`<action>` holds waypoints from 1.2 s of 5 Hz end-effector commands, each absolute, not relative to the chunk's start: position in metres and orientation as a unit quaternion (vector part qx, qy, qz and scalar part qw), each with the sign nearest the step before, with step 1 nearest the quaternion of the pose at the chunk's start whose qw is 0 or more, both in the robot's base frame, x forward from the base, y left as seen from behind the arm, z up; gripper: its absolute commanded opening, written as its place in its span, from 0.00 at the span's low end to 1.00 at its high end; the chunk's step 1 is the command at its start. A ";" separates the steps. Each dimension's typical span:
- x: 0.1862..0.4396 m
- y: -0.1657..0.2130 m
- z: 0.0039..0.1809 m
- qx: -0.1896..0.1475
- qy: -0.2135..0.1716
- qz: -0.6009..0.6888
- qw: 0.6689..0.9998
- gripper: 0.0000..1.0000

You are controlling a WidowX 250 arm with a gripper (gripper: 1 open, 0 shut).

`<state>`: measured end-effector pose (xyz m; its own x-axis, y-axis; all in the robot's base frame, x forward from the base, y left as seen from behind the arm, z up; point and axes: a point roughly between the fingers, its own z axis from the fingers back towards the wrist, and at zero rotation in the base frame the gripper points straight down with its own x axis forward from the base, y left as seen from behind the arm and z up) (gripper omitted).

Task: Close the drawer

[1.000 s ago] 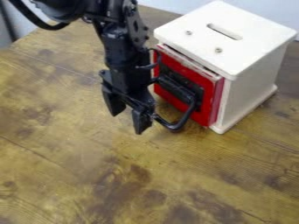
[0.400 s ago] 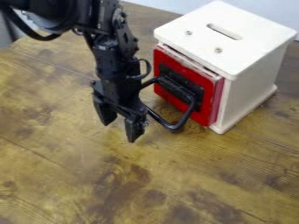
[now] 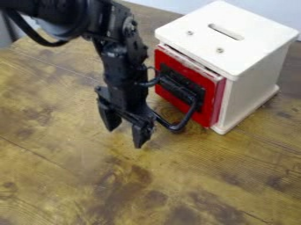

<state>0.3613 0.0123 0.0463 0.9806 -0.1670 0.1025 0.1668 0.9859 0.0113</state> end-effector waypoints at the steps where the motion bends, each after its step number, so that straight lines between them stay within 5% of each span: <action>1: 0.378 0.006 0.075 0.003 -0.093 -0.078 0.993 1.00; 6: 0.381 0.003 0.066 0.002 -0.087 -0.017 0.996 1.00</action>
<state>0.3710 0.0095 0.0424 0.9945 -0.0288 0.1012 0.0288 0.9996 0.0007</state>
